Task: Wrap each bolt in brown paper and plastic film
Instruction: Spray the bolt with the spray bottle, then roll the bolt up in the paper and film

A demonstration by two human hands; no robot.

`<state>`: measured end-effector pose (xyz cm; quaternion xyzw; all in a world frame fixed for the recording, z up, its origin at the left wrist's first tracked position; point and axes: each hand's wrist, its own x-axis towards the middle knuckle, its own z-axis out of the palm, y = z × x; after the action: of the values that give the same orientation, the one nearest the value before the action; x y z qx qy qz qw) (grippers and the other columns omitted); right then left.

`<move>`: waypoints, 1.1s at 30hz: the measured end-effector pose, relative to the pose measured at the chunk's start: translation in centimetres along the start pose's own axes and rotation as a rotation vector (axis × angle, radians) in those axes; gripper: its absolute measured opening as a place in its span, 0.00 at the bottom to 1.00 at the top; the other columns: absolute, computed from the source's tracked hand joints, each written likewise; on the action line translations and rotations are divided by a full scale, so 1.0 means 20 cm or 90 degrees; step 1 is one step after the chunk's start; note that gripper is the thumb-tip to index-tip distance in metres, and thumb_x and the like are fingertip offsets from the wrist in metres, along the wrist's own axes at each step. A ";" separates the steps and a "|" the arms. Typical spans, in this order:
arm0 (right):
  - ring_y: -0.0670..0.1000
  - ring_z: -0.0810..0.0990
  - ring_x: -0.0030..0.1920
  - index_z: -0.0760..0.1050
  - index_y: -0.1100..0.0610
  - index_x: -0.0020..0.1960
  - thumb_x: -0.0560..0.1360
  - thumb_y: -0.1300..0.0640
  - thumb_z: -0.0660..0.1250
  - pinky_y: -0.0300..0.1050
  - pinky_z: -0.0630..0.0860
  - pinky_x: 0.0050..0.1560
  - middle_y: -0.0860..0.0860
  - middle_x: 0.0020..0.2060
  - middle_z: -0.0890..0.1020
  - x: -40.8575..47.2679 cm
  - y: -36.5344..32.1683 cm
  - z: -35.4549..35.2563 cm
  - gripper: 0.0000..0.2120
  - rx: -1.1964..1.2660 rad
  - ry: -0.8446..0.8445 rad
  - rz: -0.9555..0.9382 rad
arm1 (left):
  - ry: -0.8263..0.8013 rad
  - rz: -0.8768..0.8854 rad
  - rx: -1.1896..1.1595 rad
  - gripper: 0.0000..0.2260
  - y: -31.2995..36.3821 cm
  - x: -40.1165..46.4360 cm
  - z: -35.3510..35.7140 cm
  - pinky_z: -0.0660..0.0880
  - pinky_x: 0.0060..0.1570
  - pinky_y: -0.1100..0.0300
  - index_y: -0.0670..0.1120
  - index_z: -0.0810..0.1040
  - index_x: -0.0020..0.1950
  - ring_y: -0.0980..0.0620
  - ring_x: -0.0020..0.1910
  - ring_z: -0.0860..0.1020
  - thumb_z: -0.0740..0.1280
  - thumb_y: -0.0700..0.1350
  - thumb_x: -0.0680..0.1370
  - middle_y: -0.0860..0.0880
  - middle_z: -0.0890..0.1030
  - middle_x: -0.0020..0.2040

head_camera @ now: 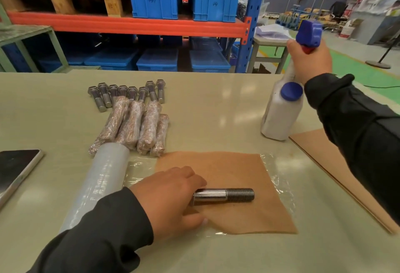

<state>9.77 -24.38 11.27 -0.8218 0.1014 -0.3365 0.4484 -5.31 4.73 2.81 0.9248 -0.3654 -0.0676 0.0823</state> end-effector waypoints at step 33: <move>0.37 0.63 0.50 0.59 0.40 0.48 0.55 0.37 0.77 0.33 0.65 0.47 0.34 0.49 0.60 -0.94 0.06 -0.12 0.33 -0.285 -0.842 -0.314 | -0.061 -0.036 -0.026 0.34 -0.01 -0.01 0.01 0.64 0.45 0.66 0.58 0.56 0.56 0.59 0.46 0.63 0.75 0.61 0.61 0.60 0.61 0.49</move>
<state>-5.74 -17.88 2.63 -0.9236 -0.3113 0.1666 0.1493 -5.38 4.90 2.52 0.9286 -0.3410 -0.1216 0.0817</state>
